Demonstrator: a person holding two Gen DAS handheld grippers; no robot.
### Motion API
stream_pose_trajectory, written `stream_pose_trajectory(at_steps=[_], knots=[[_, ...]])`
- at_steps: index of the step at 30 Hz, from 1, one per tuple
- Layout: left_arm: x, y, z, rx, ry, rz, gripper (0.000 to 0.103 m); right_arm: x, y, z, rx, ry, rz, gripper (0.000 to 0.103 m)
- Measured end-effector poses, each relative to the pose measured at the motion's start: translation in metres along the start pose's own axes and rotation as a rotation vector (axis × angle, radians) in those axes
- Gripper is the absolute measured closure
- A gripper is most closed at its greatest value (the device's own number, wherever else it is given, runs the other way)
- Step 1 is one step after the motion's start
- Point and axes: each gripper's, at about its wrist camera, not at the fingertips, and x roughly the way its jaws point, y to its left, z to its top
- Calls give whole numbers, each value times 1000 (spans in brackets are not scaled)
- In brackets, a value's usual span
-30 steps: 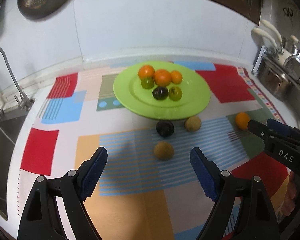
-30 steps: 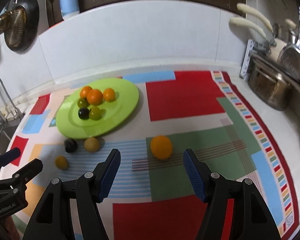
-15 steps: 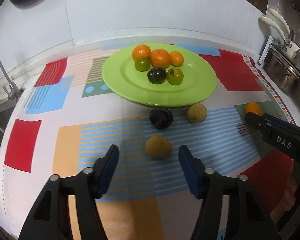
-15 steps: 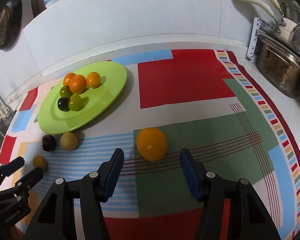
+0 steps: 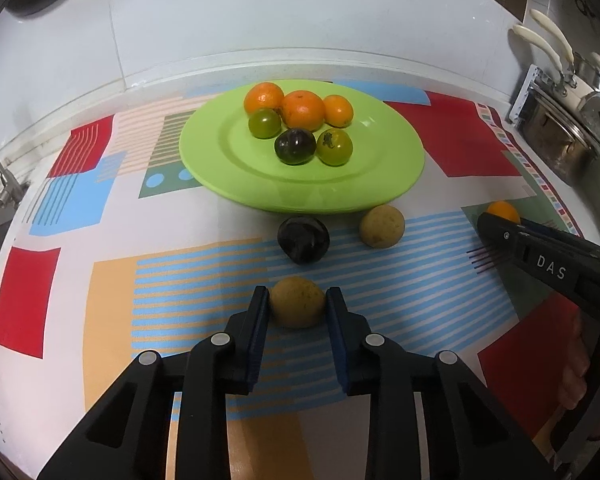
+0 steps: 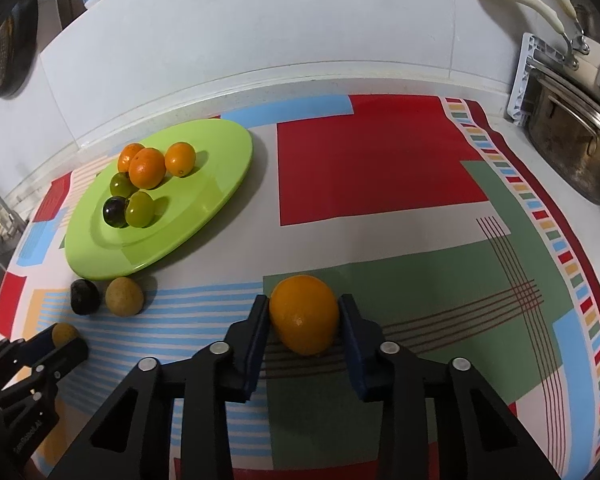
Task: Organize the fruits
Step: 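Grasp the brown round fruit with the left tool while the right tool grasps the tangerine, then carry the brown fruit with the left tool onto the plate while the right tool carries the tangerine there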
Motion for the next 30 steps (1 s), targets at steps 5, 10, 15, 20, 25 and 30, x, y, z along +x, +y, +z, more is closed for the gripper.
stream_pose_trajectory(at_steps=[5, 10, 15, 20, 25, 30], knots=[[-3, 1, 1, 9, -8, -12, 74, -4, 2, -2, -12, -1, 21, 69], [-14, 2, 2, 7, -32, -28, 74, -19, 14, -6, -39, -9, 54, 69], [-28, 3, 2, 17, -54, -47, 74, -36, 26, -9, -55, -22, 91, 69], [-43, 3, 1, 27, -81, -66, 74, -53, 36, -12, -72, -39, 118, 69], [-58, 6, 0, 32, -105, -83, 74, -72, 47, -14, -85, -64, 136, 69], [-74, 9, 1, 38, -134, -102, 74, -88, 56, -16, -98, -83, 146, 69]])
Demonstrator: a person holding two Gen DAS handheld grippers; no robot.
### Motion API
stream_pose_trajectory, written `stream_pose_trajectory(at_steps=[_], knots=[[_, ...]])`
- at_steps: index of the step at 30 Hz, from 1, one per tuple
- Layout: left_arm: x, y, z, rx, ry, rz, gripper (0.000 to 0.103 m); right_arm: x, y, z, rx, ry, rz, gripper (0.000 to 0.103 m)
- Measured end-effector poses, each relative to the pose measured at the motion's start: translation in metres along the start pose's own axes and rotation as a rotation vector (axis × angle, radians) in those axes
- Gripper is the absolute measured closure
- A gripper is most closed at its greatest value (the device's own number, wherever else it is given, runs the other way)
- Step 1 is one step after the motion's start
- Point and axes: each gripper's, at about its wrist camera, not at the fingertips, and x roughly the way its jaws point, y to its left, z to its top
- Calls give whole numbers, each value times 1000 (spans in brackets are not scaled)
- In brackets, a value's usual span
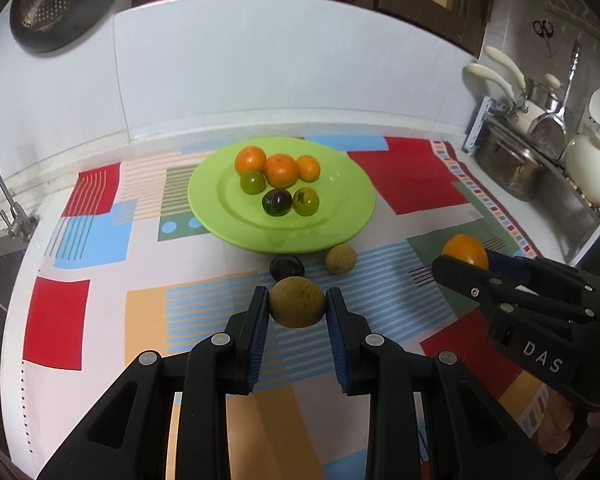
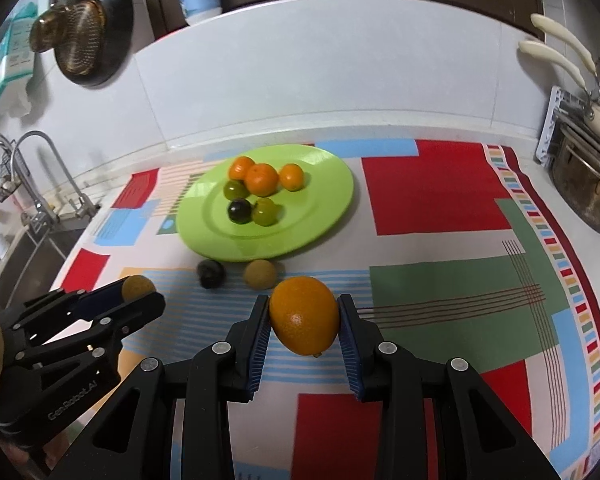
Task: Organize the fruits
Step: 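Carry the brown fruit with the left tool onto the plate while the right tool carries the tangerine there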
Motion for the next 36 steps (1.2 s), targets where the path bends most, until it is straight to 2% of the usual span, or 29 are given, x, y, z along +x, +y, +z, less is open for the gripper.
stream_pose_trajectory(at_steps=[20, 36], knots=[[-45, 12, 35, 59, -132, -14, 74, -34, 34, 30, -37, -108, 1, 69], [-39, 22, 79, 86, -194, -9, 74, -23, 43, 75, -62, -162, 2, 69]])
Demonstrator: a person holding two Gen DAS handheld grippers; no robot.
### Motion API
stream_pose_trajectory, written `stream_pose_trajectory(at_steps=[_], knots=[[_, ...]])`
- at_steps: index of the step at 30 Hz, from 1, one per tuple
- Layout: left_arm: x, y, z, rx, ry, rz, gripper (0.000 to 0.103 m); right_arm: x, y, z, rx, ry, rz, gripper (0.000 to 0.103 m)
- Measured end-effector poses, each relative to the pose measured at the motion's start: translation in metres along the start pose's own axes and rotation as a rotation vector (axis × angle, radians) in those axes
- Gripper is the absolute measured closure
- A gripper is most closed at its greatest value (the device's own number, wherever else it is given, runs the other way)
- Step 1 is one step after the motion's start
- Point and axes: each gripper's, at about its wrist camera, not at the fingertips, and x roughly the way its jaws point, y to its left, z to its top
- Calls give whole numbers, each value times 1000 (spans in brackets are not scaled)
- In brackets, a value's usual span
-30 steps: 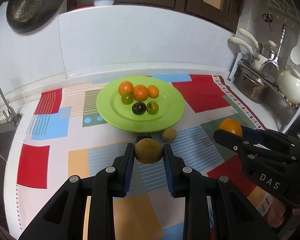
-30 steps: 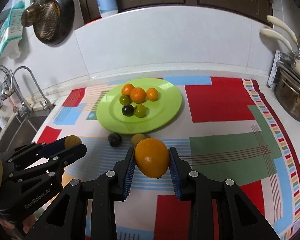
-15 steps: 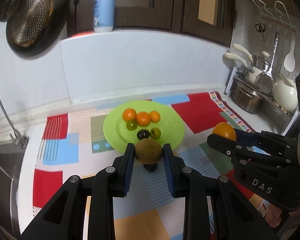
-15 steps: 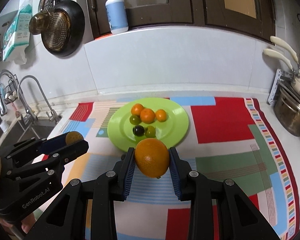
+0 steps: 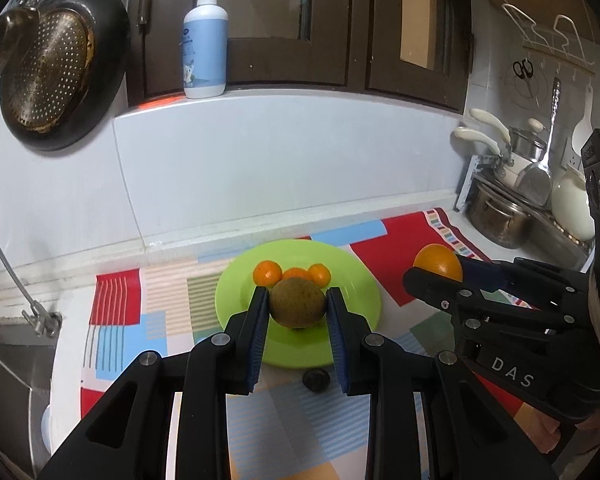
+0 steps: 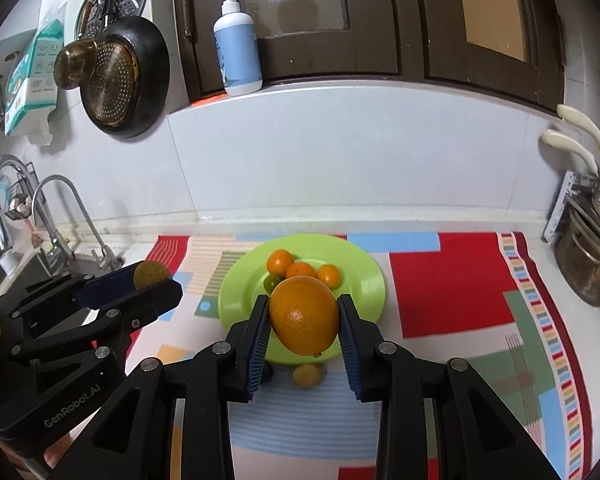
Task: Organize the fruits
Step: 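Carry the brown fruit with the left tool onto the plate while the right tool carries the tangerine there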
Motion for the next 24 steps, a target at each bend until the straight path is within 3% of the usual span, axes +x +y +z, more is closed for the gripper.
stream_pose_trajectory(at_steps=[24], knots=[[76, 30, 15, -23, 70, 14, 74, 80, -15, 26, 11, 69, -3, 69]])
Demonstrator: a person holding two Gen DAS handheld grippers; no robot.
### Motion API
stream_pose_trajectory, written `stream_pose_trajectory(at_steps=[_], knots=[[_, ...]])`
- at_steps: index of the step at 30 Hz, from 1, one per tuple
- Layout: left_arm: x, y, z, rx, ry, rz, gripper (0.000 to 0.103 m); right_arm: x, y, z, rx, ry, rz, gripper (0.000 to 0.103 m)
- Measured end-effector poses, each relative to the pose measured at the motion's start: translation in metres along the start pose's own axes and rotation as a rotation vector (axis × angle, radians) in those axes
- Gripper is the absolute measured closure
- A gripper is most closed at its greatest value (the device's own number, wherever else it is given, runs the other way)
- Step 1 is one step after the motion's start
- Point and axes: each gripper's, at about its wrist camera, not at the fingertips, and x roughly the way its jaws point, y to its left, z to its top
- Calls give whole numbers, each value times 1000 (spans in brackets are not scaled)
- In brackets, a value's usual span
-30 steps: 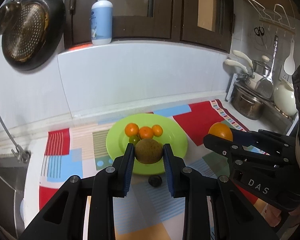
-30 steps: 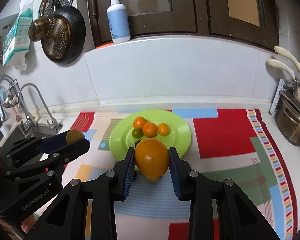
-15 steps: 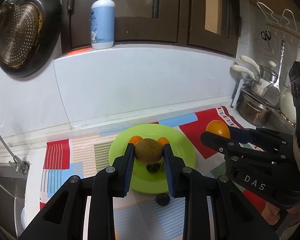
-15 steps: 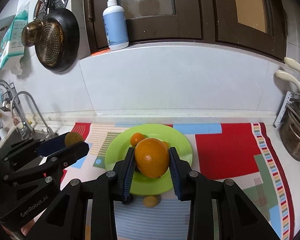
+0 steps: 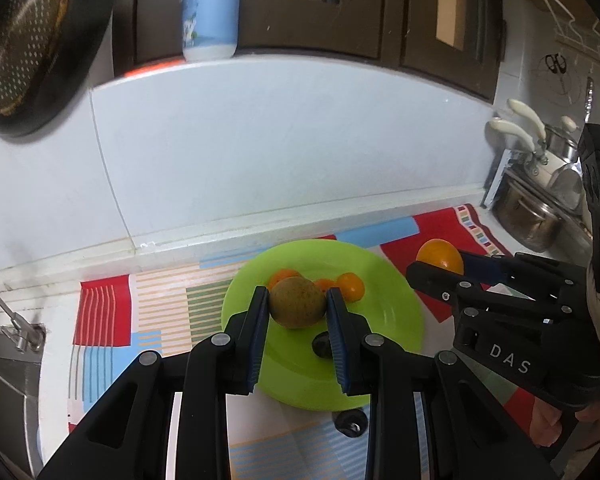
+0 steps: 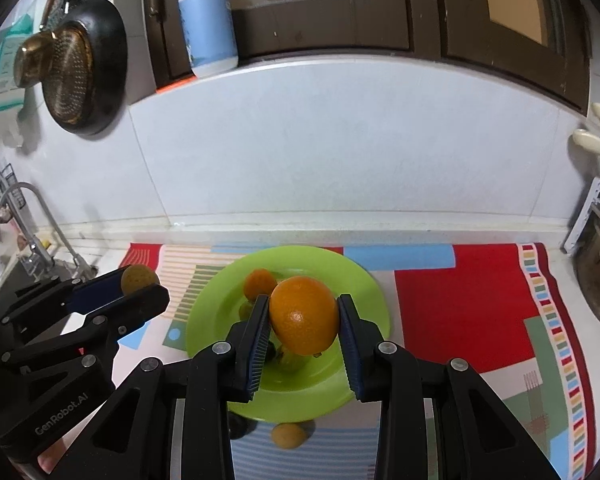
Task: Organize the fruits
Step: 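Carry the brown fruit with the left tool onto the plate while the right tool carries the tangerine there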
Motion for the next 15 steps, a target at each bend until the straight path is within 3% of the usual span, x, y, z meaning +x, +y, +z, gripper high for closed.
stream_pose_trajectory(at_steps=[15], knots=[[65, 14, -15, -30, 118, -10, 74, 71, -13, -10, 13, 121, 10, 69]])
